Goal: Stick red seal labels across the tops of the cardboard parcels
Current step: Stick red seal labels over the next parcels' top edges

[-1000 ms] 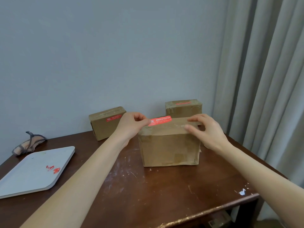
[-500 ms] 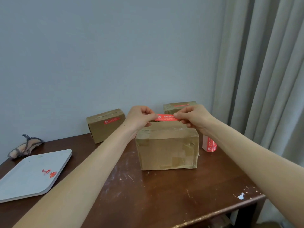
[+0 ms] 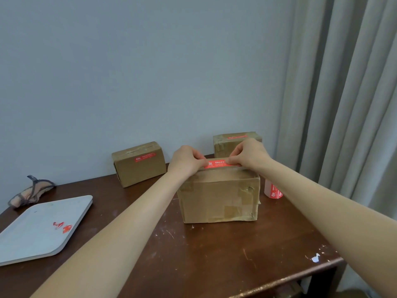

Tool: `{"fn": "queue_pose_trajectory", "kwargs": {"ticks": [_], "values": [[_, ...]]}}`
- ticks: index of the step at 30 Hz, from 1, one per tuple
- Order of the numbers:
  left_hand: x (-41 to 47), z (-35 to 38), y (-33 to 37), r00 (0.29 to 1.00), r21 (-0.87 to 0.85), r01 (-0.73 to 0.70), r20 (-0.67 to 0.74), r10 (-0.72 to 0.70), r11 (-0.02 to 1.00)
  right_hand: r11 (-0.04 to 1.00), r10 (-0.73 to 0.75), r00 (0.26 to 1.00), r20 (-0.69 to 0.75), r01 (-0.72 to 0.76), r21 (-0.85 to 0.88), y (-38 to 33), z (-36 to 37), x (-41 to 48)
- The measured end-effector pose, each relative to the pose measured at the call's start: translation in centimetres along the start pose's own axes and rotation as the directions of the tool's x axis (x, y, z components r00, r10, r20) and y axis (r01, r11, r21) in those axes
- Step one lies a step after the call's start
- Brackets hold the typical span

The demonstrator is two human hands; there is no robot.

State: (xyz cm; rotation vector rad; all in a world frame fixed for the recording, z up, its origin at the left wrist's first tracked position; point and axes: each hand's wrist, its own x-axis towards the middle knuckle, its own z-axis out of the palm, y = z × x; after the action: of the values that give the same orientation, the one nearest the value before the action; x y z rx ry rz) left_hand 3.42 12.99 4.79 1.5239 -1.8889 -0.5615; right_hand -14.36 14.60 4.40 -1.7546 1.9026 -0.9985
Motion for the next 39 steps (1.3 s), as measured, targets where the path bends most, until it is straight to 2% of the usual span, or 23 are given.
{"fn": "queue_pose_trajectory", "kwargs": {"ticks": [3,15,24,29,32,34,36,39], "values": [[0.4,0.2,-0.3,1.000,0.080,0.013,-0.004,-0.013,0.997,1.000,0.011,1.000,0.020,-0.011,-0.027,0.0,0.5,0.2],[1.0,0.5,-0.6,0.999,0.118,0.050,-0.009,-0.049,0.992,0.995,0.053,0.997,0.064,-0.047,-0.088,-0.2,0.8,0.4],[0.9,0.4,-0.3,0.997,0.260,0.076,-0.004,-0.078,0.963,0.988,0.082,0.991,0.103,-0.067,-0.141,-0.6,0.8,0.5],[1.2,0.1,-0.7,0.995,0.262,0.069,0.057,-0.087,0.963,0.986,0.097,0.989,0.108,-0.080,-0.148,-0.8,0.7,0.6],[0.8,0.1,-1.3,0.999,0.305,-0.041,0.020,0.036,0.952,0.985,0.094,0.990,0.110,-0.076,-0.155,-0.7,0.8,0.6],[0.1,0.3,-1.7,0.970,0.366,-0.220,-0.020,0.243,0.904,0.984,0.092,0.990,0.104,-0.074,-0.160,-0.6,0.8,0.7],[-0.9,0.7,-1.8,0.907,0.395,-0.412,0.090,0.412,0.821,0.984,0.085,0.991,0.102,-0.067,-0.167,-0.6,0.8,0.8],[-2.5,1.1,-2.3,0.872,0.480,-0.487,0.320,0.370,0.730,0.975,0.083,0.991,0.105,-0.058,-0.215,-0.5,0.9,0.8]]}}
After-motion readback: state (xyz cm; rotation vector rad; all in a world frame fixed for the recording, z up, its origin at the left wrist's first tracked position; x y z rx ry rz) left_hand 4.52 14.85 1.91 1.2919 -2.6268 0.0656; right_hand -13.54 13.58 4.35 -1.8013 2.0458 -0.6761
